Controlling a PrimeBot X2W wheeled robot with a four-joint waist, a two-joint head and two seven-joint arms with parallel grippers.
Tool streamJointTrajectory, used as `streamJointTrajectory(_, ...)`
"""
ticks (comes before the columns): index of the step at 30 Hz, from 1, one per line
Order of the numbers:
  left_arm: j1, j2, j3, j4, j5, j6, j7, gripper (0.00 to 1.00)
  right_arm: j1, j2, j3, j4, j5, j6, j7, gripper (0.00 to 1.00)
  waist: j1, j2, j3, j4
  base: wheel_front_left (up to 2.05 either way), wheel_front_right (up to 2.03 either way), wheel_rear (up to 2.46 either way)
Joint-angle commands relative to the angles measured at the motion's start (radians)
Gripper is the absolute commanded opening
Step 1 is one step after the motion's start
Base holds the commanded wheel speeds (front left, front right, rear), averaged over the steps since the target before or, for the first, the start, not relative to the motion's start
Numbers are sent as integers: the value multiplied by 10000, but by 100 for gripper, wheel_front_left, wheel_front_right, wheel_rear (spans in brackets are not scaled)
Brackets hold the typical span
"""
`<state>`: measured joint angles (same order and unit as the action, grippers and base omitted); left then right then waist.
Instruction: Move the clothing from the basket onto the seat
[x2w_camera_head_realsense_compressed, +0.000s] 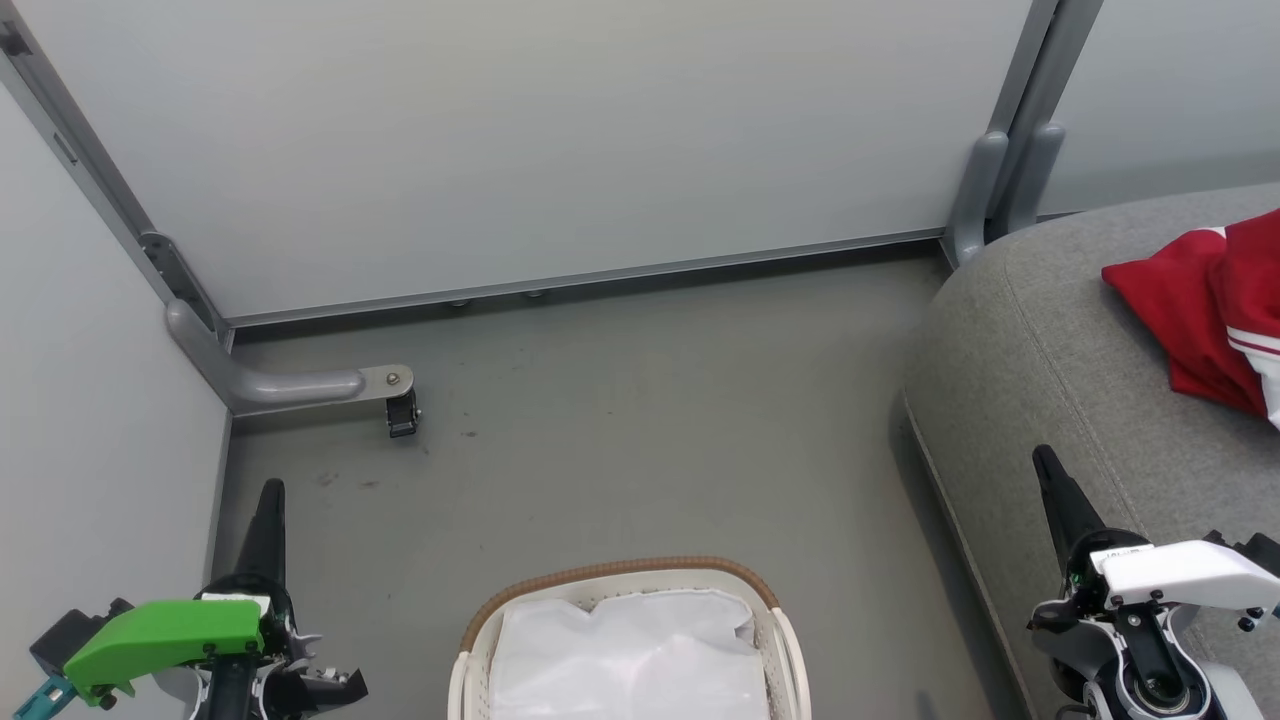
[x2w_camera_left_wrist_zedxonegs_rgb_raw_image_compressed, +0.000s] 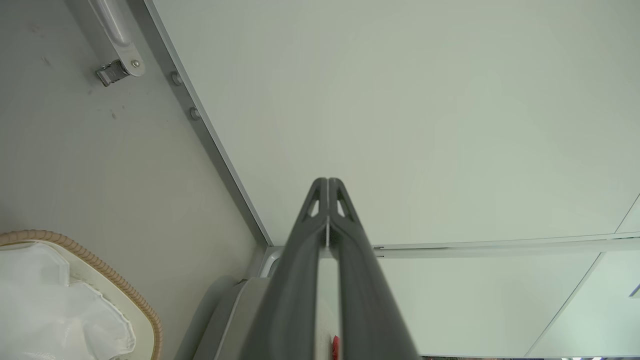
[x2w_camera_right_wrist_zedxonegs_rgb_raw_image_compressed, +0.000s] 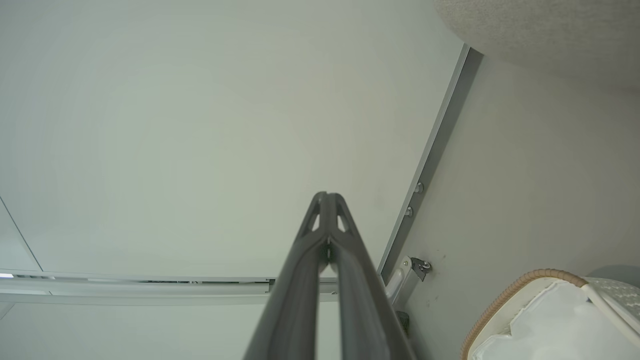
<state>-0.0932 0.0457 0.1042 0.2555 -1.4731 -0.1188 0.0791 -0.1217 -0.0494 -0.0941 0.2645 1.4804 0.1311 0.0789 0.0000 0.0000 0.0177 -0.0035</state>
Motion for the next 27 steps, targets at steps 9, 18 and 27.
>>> streamJointTrajectory(9,-212,73,91,-101,-786,-109,210,0,138,-25,-139,-158,724,-4,204,0,0,0,-69,17,0,0,0)
streamJointTrajectory(18,-227,77,118,-117,-1388,-146,358,0,185,-19,-224,-226,1293,-5,381,0,0,0,-136,33,0,0,0)
streamJointTrajectory(27,-207,77,117,-111,-1415,-147,392,0,193,-19,-225,-229,1338,-5,389,0,0,0,-146,35,0,0,0)
